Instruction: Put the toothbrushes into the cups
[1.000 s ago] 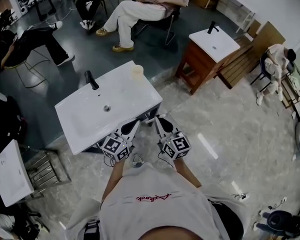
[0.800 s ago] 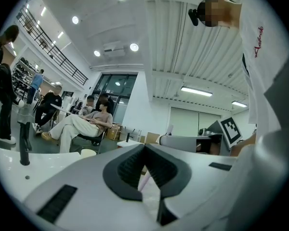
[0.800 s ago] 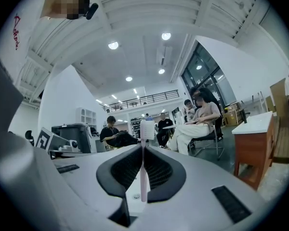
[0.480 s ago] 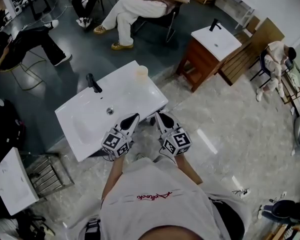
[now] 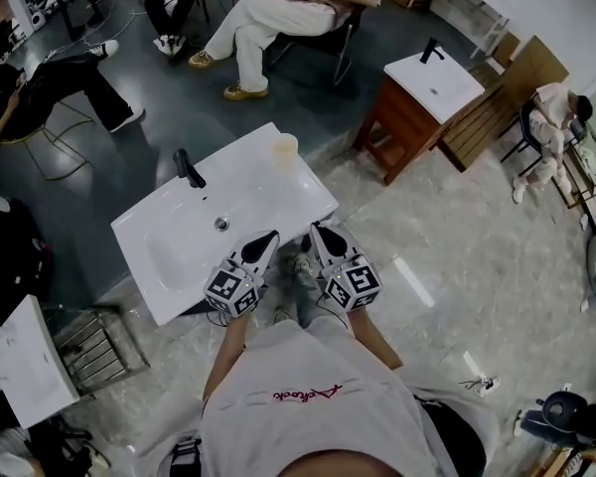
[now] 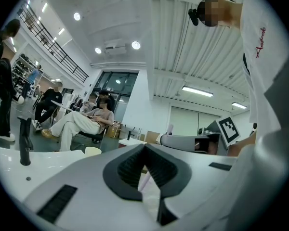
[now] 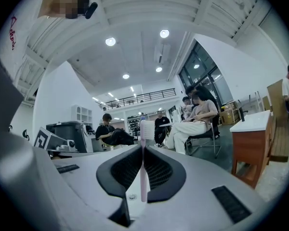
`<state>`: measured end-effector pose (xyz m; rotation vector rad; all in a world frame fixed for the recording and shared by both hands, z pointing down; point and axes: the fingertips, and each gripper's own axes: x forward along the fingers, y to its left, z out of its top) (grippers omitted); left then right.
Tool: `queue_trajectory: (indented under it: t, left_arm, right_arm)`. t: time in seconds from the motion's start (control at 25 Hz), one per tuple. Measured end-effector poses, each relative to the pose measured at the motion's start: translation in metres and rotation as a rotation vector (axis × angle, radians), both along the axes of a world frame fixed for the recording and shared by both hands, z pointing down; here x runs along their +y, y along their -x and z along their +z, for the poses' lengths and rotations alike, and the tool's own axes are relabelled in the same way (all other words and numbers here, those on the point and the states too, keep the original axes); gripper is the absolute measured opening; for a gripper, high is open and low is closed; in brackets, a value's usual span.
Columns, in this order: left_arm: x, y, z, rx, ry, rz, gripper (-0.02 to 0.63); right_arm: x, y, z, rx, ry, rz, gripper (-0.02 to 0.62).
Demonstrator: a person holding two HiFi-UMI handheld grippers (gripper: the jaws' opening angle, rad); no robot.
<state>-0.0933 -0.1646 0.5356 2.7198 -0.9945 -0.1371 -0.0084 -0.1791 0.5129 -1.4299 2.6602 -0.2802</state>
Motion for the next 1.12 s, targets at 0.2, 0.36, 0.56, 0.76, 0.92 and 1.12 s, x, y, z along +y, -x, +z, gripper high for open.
queue_trajectory:
  t: [0.2, 0.36, 0.56, 0.76, 0.92, 1.12]
  left_arm:
    - [-0.016, 0.005, 0.0, -0.005, -0.005, -0.014, 0.012]
    - [-0.036, 0.004, 0.001, -0.014, -0.004, -0.025, 0.012]
    - [-0.068, 0.009, 0.003, -0.024, 0.007, -0.037, 0.011]
    - [-0.105, 0.001, 0.006, -0.03, 0.025, -0.035, 0.012]
    - [-0.133, -0.009, 0.014, -0.036, 0.051, -0.034, 0.012]
    - [-0.157, -0.016, 0.03, -0.041, 0.103, -0.032, 0.012]
  right_arm:
    - [-0.017, 0.005, 0.002, -0.003, 0.0, -0.013, 0.009]
    - [-0.038, 0.003, 0.008, -0.005, 0.009, -0.021, 0.009]
    - [-0.069, 0.005, 0.014, -0.012, 0.023, -0.026, 0.009]
    - [-0.106, -0.005, 0.02, -0.019, 0.052, -0.027, 0.009]
    - [-0.135, -0.015, 0.026, -0.012, 0.07, -0.027, 0.009]
    - [-0.162, -0.02, 0.037, -0.022, 0.11, -0.025, 0.009]
